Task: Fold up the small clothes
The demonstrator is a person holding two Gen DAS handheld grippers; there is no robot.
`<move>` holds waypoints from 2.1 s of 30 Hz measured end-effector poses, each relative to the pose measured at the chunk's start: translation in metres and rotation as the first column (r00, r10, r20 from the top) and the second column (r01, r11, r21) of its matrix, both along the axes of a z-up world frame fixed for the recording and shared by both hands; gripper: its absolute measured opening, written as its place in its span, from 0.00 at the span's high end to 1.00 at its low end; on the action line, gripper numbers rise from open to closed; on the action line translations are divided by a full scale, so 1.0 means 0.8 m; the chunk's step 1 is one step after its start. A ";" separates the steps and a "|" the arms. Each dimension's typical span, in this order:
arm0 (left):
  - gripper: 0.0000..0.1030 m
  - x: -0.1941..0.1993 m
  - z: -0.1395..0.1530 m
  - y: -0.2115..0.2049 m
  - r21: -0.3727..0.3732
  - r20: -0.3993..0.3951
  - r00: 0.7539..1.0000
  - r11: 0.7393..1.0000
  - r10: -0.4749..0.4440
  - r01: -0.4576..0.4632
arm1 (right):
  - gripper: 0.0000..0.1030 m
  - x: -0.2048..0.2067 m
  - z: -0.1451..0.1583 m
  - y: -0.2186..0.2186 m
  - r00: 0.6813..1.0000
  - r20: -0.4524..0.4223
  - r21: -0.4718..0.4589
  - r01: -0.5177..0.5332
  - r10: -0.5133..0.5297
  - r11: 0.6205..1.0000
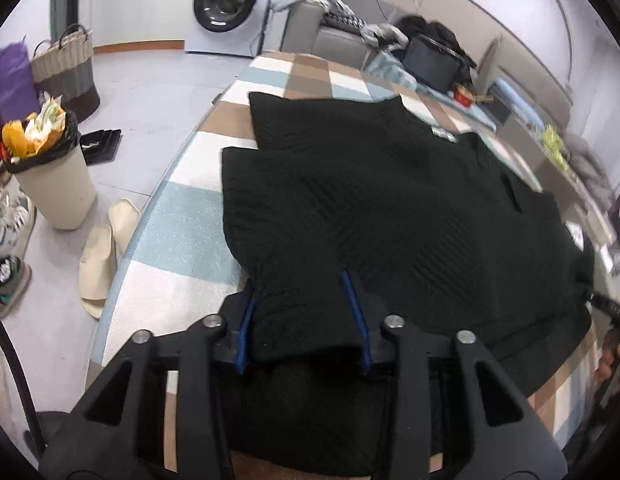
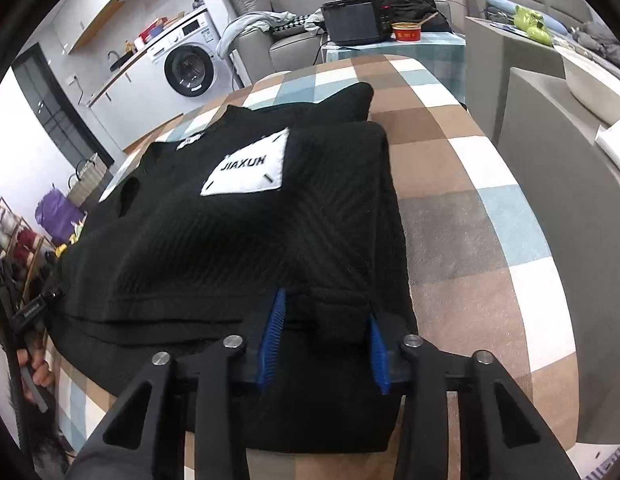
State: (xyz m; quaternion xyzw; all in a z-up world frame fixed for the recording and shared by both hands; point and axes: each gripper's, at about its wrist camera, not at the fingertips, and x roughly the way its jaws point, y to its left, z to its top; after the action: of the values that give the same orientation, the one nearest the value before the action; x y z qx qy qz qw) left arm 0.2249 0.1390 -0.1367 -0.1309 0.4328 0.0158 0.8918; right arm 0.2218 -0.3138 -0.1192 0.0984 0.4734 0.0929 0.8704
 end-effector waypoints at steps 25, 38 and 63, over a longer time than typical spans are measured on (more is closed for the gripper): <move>0.62 -0.122 0.046 0.038 -0.211 0.122 0.993 0.977 0.004 0.022 | 0.54 -0.079 0.035 -0.022 0.992 0.121 0.293 -0.015 -0.022 0.956; 0.96 -0.086 0.076 0.057 -0.215 0.176 0.983 0.976 0.058 -0.019 | 0.93 -0.046 0.071 -0.026 0.978 0.175 0.313 0.058 -0.118 0.948; 0.92 -0.048 0.049 0.069 -0.218 0.096 0.991 0.973 0.098 -0.075 | 0.78 -0.014 0.004 -0.029 0.990 -0.008 0.405 0.132 -0.141 0.905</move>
State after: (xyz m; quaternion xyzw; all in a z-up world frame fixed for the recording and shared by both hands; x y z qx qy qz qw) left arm 0.1867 0.1944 -0.0974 -0.2455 0.3779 0.0008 0.8927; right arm 0.2103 -0.3371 -0.1159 0.3081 0.4264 0.1289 0.8406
